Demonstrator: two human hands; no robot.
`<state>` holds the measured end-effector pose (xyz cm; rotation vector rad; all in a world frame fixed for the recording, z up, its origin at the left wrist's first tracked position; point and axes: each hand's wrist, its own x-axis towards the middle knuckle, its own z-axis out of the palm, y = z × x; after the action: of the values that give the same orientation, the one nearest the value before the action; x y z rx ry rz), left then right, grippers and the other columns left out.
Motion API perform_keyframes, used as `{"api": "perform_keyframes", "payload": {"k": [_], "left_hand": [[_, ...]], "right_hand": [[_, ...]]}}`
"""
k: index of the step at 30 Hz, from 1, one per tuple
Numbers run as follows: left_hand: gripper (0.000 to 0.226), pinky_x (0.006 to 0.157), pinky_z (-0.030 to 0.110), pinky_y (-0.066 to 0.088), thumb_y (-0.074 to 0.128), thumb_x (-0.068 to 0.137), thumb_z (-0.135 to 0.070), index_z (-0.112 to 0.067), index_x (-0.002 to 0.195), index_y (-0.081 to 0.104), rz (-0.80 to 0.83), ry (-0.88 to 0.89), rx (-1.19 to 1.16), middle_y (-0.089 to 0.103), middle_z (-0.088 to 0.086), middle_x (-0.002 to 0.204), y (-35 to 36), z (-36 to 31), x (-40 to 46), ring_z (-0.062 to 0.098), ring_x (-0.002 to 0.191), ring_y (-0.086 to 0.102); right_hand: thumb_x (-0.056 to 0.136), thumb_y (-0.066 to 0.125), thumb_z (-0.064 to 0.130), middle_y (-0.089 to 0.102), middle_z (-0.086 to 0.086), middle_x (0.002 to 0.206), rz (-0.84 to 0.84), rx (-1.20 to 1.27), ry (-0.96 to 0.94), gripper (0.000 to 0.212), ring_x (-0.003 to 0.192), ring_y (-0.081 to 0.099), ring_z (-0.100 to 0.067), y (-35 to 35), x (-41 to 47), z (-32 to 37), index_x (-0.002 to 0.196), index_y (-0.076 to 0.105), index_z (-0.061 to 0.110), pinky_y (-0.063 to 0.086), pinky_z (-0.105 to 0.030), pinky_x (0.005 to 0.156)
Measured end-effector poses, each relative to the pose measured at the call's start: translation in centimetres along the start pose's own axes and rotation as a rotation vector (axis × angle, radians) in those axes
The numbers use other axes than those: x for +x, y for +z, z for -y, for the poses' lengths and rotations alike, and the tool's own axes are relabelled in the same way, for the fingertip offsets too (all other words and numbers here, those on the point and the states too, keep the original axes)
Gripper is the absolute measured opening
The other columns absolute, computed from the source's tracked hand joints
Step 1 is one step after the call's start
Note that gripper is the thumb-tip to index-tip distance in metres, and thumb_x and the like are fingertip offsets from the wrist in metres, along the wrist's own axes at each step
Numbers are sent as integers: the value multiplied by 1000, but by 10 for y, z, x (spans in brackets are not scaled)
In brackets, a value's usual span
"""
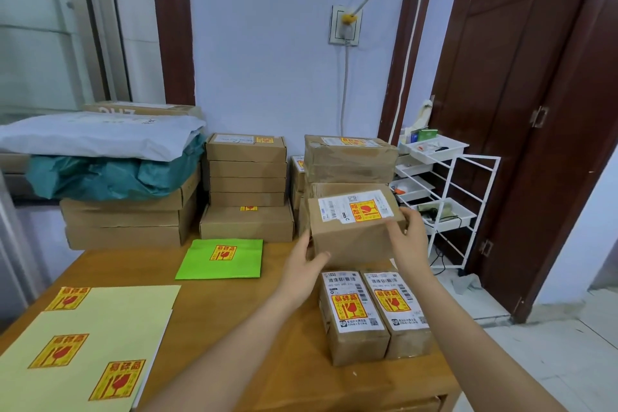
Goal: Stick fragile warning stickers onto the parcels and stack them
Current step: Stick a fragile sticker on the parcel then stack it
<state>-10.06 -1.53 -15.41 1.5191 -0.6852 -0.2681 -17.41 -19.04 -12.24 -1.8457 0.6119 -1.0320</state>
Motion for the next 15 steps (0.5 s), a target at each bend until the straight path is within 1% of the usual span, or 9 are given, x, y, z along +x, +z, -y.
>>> {"api": "perform_keyframes", "payload": {"k": [1,2,4,6,7,9,10,13,15], "left_hand": [[49,76,-1,40,51,94,-4,-32,133,38,-37,25,-11,51,-27,114,-3,-2,-2,-18,99,47],[48,86,4,40,51,94,-4,-27,136,41,-82,49,-21,53,-22,121,-8,-5,-4,-12,107,49],[48,101,19,38,52,94,-7,-22,139,44,-179,101,-19,52,-10,133,-18,-5,-6,3,123,46],[43,99,18,39,51,94,-8,-20,136,47,-272,133,-33,53,-7,131,-31,-5,-10,8,121,47],[40,97,18,39,51,94,-7,-20,133,50,-321,141,-43,54,-5,128,-38,-4,-12,9,118,48],[33,97,23,40,51,95,-8,-21,125,53,-405,153,-52,57,-1,124,-55,-2,-16,11,114,50],[30,96,25,40,52,94,-9,-21,121,54,-437,157,-55,57,1,122,-64,1,-18,13,112,51],[21,90,28,42,52,94,-10,-17,113,55,-517,151,-43,59,2,112,-88,13,-27,17,104,52],[15,84,26,43,49,97,-10,-15,109,56,-551,123,-24,59,-3,105,-100,22,-36,17,100,53]], "right_hand": [[96,52,28,49,-5,126,-18,23,-20,30,109,49,-17,1,-2,5,123,47,16,39,-26,80],[96,52,27,49,-5,124,-34,47,-32,25,107,49,-17,3,-4,12,119,47,17,39,-26,81],[96,52,26,46,-5,123,-49,111,-34,22,104,49,-14,10,-11,24,116,47,17,38,-25,83],[96,52,30,42,-3,124,-26,164,-17,32,98,47,-4,21,-20,35,123,48,13,37,-21,83],[95,53,35,40,-2,126,0,178,-4,41,99,46,-4,28,-24,40,129,47,12,36,-22,87],[92,52,49,37,0,131,65,166,32,58,113,44,-10,43,-32,43,138,44,15,35,-28,97],[93,51,50,35,0,133,100,162,59,59,117,42,-12,52,-36,43,140,42,16,35,-29,98],[95,49,43,34,-2,133,163,147,126,51,126,37,-20,82,-52,40,139,44,17,33,-31,98],[96,49,41,34,-3,132,174,121,149,45,130,31,-23,100,-65,39,134,47,19,31,-35,102]]}}
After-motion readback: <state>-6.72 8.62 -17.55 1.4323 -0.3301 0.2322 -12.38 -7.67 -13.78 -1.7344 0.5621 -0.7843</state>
